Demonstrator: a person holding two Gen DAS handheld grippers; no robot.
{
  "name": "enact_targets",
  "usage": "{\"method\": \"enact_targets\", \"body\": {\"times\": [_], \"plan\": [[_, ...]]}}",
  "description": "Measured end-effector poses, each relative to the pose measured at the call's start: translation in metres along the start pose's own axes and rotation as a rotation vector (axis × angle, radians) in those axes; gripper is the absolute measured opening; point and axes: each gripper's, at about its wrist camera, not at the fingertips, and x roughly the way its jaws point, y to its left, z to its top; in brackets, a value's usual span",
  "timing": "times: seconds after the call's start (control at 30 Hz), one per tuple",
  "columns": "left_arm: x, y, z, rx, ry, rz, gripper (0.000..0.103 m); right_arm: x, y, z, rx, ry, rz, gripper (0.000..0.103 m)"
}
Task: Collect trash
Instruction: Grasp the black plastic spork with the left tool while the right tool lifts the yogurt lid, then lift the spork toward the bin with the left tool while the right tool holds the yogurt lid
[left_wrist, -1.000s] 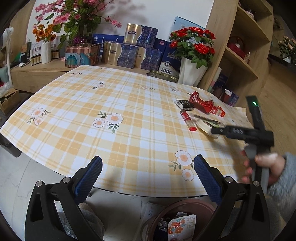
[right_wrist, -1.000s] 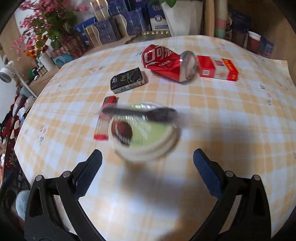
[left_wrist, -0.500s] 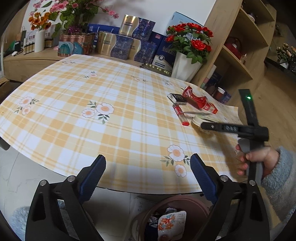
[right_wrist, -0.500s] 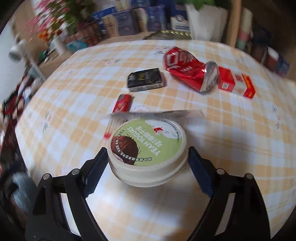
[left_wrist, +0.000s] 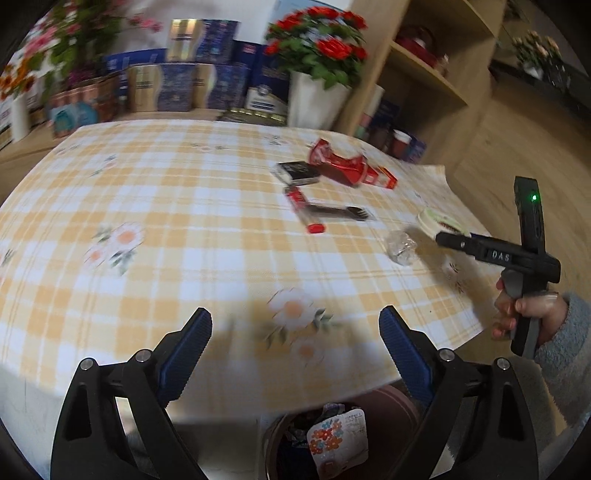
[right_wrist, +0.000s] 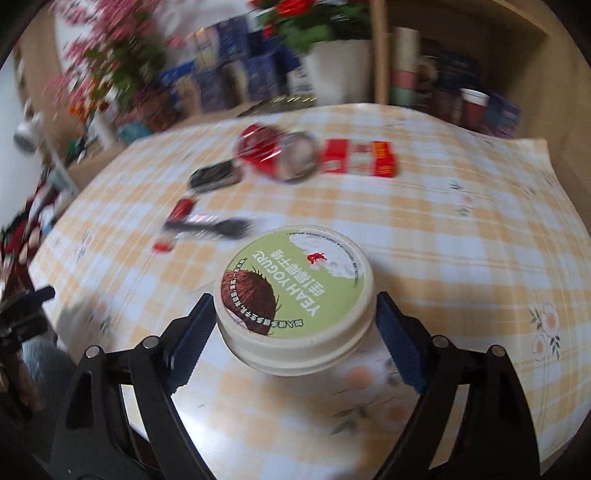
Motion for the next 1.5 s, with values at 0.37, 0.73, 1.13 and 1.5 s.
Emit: {"method": "enact_targets", "body": {"times": [0.37,0.73,1.13,1.5], "plan": [[0.090,-0.047,0.077,0.292,0.111,-0.096,0.063,0.009,-0.042,0.000,0.138,-0.095,-0.095,0.085],[0.172,-0.071,0.111,0.565,0.301,-0.069,0.047,0.009,-0.046,-0.002,0.154,-0.096,-0.068,0.085],[0.187,-0.054,0.122,0.451,0.371,-0.072,0.010,0.010,-0.047,-0.004,0.161,-0.093,-0.065,0.085],[0.089,-0.066,0.091,0.237,0.241,-0.257,0.010,-0.014,-0.037,-0.007,0.145,-0.120,-0.045,0.085]]}}
